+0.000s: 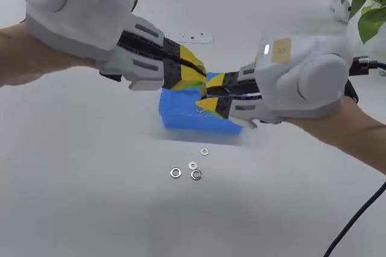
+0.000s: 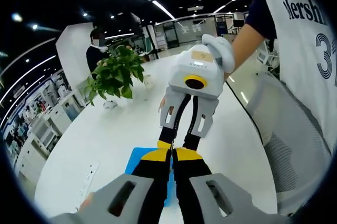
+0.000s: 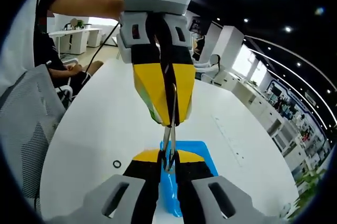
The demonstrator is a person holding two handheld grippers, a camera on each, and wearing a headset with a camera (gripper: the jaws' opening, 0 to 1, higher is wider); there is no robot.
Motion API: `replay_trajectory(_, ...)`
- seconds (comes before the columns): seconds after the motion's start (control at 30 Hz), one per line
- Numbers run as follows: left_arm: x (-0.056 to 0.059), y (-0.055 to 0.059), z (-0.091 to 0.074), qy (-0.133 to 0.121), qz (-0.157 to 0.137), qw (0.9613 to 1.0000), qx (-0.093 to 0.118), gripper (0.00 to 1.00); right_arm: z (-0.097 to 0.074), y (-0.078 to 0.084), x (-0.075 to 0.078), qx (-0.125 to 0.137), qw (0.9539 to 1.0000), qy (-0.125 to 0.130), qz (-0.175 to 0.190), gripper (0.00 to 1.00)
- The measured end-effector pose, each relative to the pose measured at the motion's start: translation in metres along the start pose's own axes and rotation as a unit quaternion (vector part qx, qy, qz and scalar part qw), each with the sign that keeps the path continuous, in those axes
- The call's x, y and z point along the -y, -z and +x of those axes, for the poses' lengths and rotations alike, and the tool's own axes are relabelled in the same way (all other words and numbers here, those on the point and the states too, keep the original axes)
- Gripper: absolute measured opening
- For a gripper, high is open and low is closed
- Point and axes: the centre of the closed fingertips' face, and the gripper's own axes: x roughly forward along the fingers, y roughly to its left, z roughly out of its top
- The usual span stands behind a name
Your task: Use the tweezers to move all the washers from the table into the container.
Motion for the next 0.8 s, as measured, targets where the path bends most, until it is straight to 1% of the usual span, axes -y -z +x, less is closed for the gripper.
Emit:
replay_trajectory(0.13,-0.015,0.007,0.008,-0.002,0.003,1.0,0.003,0.06,0.007,0.009,0.014,-0.004,1.0,0.006,0.005,0.11)
replay_trajectory(0.2,-0.02,0.01,0.012,-0.002,0.0,1.0,0.004,0.06,0.011,0.015,0.022,-0.008,0.9999,0.009,0.007,0.11)
replay_trajectory(0.27,-0.03,0.016,0.018,-0.003,-0.004,1.0,0.005,0.06,0.015,0.021,0.028,-0.011,0.9998,0.009,0.01,0.11)
replay_trajectory(0.37,-0.04,0.026,0.027,-0.002,-0.011,0.9999,0.003,0.06,0.024,0.032,0.034,-0.016,0.9997,0.006,0.019,0.11)
replay_trajectory(0.4,-0.042,0.031,0.031,0.0,-0.015,0.9999,0.001,0.06,0.027,0.037,0.036,-0.02,0.9996,0.005,0.021,0.11)
replay_trajectory(0.53,-0.049,0.049,0.043,0.007,-0.022,0.9997,-0.008,0.06,0.04,0.055,0.038,-0.034,0.999,-0.001,0.028,0.11)
replay_trajectory(0.63,-0.053,0.057,0.049,0.006,-0.032,0.9995,-0.007,0.06,0.046,0.064,0.04,-0.039,0.9986,-0.004,0.036,0.11)
replay_trajectory(0.7,-0.056,0.064,0.054,0.007,-0.046,0.9989,-0.01,0.06,0.05,0.07,0.041,-0.043,0.9981,-0.008,0.045,0.11)
replay_trajectory(0.8,-0.058,0.072,0.061,0.012,-0.047,0.9986,-0.018,0.06,0.055,0.079,0.04,-0.048,0.9974,-0.012,0.053,0.11)
